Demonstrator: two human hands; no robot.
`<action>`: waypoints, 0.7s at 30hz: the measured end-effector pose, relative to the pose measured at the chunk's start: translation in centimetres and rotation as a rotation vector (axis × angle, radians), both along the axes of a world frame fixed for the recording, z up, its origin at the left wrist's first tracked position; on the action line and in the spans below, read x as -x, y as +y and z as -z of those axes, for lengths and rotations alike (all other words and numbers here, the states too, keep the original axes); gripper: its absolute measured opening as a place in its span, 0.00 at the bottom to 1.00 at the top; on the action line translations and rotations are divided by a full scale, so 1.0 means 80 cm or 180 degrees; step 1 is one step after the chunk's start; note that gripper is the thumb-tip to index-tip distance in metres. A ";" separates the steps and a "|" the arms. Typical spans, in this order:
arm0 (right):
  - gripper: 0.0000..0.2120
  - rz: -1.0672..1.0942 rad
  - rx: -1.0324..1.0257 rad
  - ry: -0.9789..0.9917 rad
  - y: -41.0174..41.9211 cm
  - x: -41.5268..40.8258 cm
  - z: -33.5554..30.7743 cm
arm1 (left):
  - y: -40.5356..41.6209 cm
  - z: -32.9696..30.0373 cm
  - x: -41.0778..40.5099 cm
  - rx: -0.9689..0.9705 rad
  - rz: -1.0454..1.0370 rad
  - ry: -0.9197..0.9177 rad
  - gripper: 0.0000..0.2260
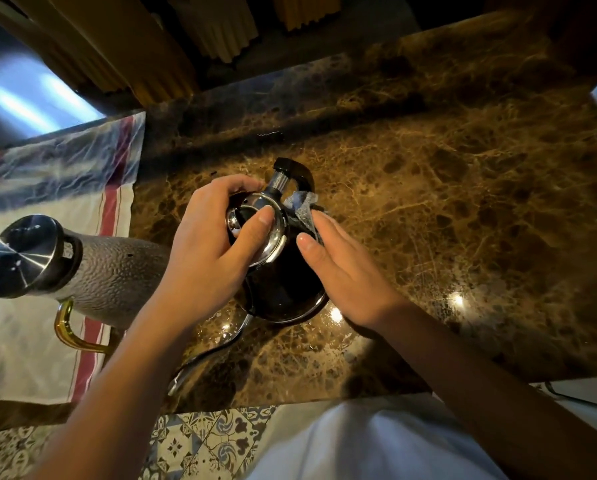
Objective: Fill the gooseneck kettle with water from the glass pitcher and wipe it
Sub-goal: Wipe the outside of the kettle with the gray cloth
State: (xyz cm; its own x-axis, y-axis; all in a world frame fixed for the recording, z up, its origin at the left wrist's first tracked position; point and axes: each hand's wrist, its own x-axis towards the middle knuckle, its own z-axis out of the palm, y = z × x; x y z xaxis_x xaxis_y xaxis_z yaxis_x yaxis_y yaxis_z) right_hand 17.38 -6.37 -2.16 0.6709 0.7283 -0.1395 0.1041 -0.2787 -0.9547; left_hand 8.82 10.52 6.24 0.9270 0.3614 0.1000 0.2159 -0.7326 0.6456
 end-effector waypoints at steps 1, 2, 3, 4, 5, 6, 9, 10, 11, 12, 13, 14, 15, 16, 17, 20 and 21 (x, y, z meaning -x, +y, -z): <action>0.39 0.0022 0.0073 0.0045 -0.001 0.000 0.001 | 0.000 0.000 0.000 0.0016 0.0000 -0.0012 0.19; 0.39 0.0047 0.0127 0.0078 -0.002 0.001 0.000 | -0.001 0.000 0.000 0.0033 -0.0001 -0.0019 0.20; 0.39 0.0071 0.0156 0.0098 -0.002 0.001 -0.002 | -0.001 -0.001 0.000 0.0052 0.0000 -0.0023 0.20; 0.38 0.0107 0.0160 0.0120 -0.001 0.000 -0.006 | -0.001 0.000 0.000 0.0068 0.0008 -0.0029 0.21; 0.36 0.0153 0.0108 0.0152 -0.002 -0.001 -0.010 | -0.001 0.000 0.000 0.0076 0.0026 -0.0042 0.22; 0.33 0.0192 -0.0010 0.0166 -0.002 -0.003 -0.015 | -0.001 0.000 0.000 0.0075 0.0047 -0.0061 0.23; 0.27 0.0149 -0.0365 0.0129 -0.005 -0.003 -0.035 | -0.001 -0.001 0.000 0.0054 0.0068 -0.0086 0.23; 0.28 0.0119 -0.0422 0.0145 -0.006 -0.002 -0.042 | 0.000 -0.001 0.000 0.0050 0.0064 -0.0086 0.23; 0.30 0.0092 -0.0451 0.0162 -0.009 0.000 -0.049 | 0.000 -0.001 0.000 0.0050 0.0062 -0.0079 0.23; 0.32 0.0072 -0.0450 0.0126 -0.012 0.000 -0.053 | -0.001 -0.001 0.000 0.0051 0.0062 -0.0072 0.23; 0.34 0.0051 -0.0426 0.0036 -0.013 0.001 -0.056 | -0.001 -0.001 0.000 0.0054 0.0060 -0.0071 0.23; 0.34 0.0049 -0.0384 -0.0084 -0.013 0.002 -0.058 | -0.002 0.000 0.000 0.0060 0.0051 -0.0074 0.23; 0.33 0.0075 -0.0346 -0.0200 -0.012 0.003 -0.059 | -0.002 -0.001 0.000 0.0069 0.0039 -0.0074 0.22; 0.30 0.0125 -0.0316 -0.0314 -0.011 0.004 -0.057 | -0.002 -0.001 0.000 0.0078 0.0028 -0.0070 0.22; 0.27 0.0186 -0.0280 -0.0422 -0.010 0.005 -0.056 | -0.003 -0.001 0.000 0.0079 0.0019 -0.0068 0.22; 0.23 0.0340 -0.0181 -0.0561 -0.006 0.004 -0.055 | -0.002 0.000 0.000 0.0081 0.0013 -0.0061 0.21; 0.23 0.0362 -0.0206 -0.0530 -0.006 0.003 -0.057 | -0.002 0.001 0.000 0.0089 0.0019 -0.0069 0.21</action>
